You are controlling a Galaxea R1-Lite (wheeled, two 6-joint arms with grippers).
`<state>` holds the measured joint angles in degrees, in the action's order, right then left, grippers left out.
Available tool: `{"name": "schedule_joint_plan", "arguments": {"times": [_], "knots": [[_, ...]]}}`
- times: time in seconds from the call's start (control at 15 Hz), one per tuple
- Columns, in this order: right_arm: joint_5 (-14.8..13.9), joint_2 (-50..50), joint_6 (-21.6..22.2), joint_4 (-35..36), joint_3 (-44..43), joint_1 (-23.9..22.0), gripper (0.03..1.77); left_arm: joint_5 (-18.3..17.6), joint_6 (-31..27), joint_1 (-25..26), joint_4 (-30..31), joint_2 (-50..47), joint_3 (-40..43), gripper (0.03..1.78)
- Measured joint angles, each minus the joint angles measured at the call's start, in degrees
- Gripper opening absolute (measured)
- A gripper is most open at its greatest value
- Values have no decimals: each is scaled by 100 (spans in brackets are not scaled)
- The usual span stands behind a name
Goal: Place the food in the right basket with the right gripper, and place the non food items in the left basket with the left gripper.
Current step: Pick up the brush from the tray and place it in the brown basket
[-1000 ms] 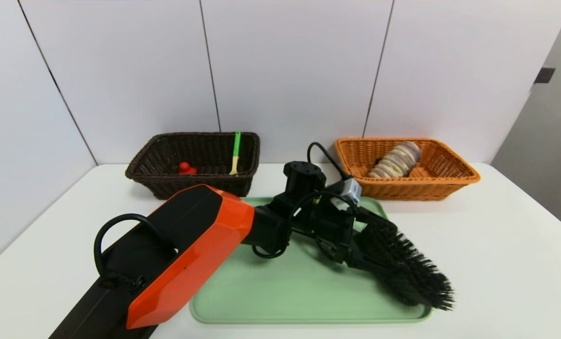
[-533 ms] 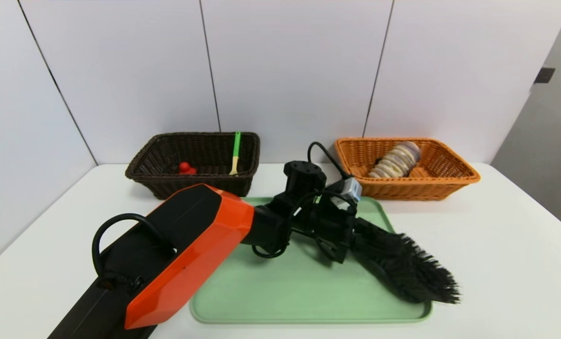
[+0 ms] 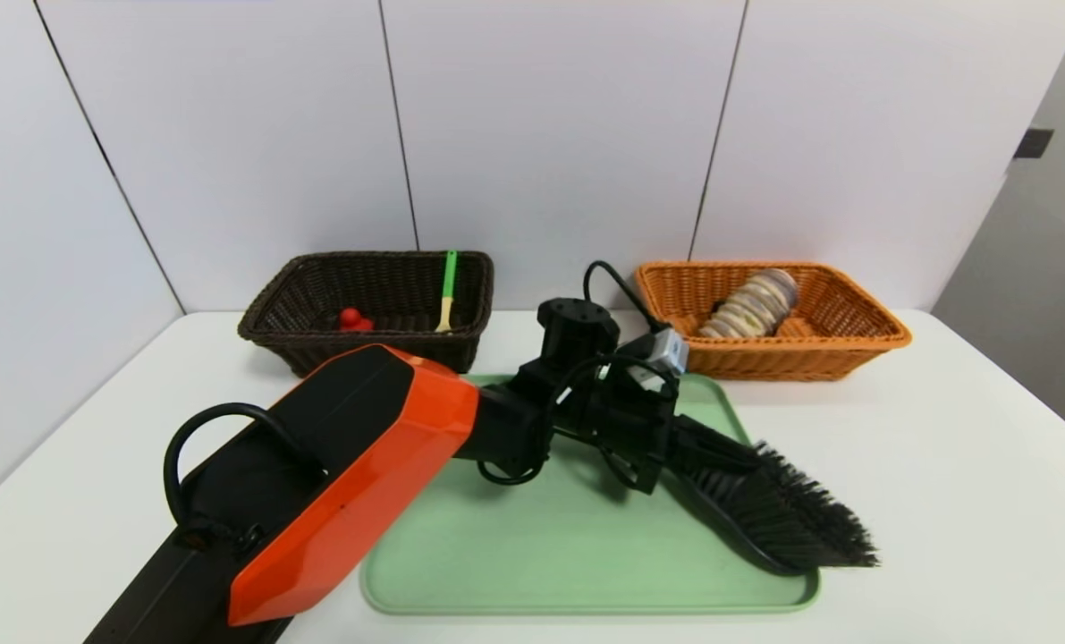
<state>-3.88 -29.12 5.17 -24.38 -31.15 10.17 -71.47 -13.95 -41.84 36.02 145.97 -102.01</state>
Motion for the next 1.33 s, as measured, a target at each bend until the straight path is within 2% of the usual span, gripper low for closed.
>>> {"name": "schedule_joint_plan", "arguments": {"times": [0.4, 1.33], "knots": [[-4, -6, 0, -1, -20, 0, 171, 48, 1217, -6, 13, -432, -238, 8], [-41, 7, 0, 0, -46, 0, 171, 224, 1342, 6, 27, -853, -408, 8]]}}
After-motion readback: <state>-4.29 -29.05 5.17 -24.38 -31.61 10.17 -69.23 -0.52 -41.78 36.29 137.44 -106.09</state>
